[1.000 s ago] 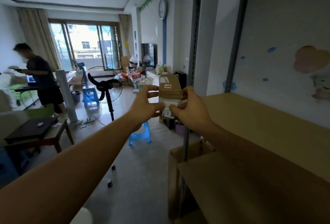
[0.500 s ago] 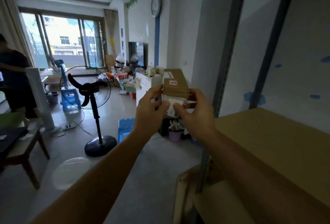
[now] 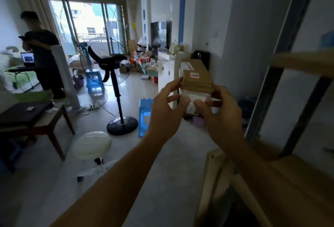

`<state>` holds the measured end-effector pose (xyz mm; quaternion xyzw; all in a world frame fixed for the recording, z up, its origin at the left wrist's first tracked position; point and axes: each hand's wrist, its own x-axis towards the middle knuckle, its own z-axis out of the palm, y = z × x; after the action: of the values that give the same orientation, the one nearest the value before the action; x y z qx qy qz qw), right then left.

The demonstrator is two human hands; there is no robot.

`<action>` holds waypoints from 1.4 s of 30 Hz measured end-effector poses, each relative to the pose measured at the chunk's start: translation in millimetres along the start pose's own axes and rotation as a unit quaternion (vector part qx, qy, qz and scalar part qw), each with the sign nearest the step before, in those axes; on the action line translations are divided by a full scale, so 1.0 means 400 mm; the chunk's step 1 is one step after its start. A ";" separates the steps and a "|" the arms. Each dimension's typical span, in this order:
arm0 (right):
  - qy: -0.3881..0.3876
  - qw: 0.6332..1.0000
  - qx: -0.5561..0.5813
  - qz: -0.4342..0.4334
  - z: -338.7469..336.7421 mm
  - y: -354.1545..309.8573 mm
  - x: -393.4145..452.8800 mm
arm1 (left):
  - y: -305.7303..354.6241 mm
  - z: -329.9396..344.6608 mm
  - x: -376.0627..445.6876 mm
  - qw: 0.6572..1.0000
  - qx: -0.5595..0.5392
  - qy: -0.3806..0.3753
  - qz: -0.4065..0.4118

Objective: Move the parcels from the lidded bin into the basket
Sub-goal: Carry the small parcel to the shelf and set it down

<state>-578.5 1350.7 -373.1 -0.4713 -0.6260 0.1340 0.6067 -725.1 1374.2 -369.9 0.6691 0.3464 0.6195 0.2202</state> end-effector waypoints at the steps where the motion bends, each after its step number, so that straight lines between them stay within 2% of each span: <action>1: -0.002 1.000 0.010 0.007 0.019 0.046 -0.037 | -0.047 0.009 -0.042 1.000 -0.006 0.005 -0.005; 10: -0.019 1.000 -0.019 0.014 0.173 0.410 -0.365 | -0.417 0.038 -0.417 1.000 -0.003 0.018 -0.021; 17: 0.007 0.999 -0.035 0.011 0.242 0.555 -0.607 | -0.585 0.037 -0.648 0.999 -0.005 0.011 -0.031; 20: 0.032 0.998 -0.052 -0.004 0.232 0.556 -0.712 | -0.588 0.039 -0.743 1.000 -0.025 0.006 -0.014; 27: 0.012 0.995 -0.099 0.032 0.155 0.487 -0.845 | -0.523 0.032 -0.876 0.998 -0.055 -0.005 -0.027; 31: 0.040 0.992 -0.112 0.050 0.108 0.449 -0.917 | -0.472 0.049 -0.930 0.996 -0.064 -0.029 -0.049; 42: 0.103 0.958 -0.227 0.141 -0.148 0.415 -1.251 | -0.364 0.201 -1.225 0.964 -0.170 -0.184 -0.085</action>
<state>-545.4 1036.5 -799.5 -0.6912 -0.5012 0.0231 0.5201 -670.3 1120.8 -817.8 0.6924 0.2453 0.5142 0.4427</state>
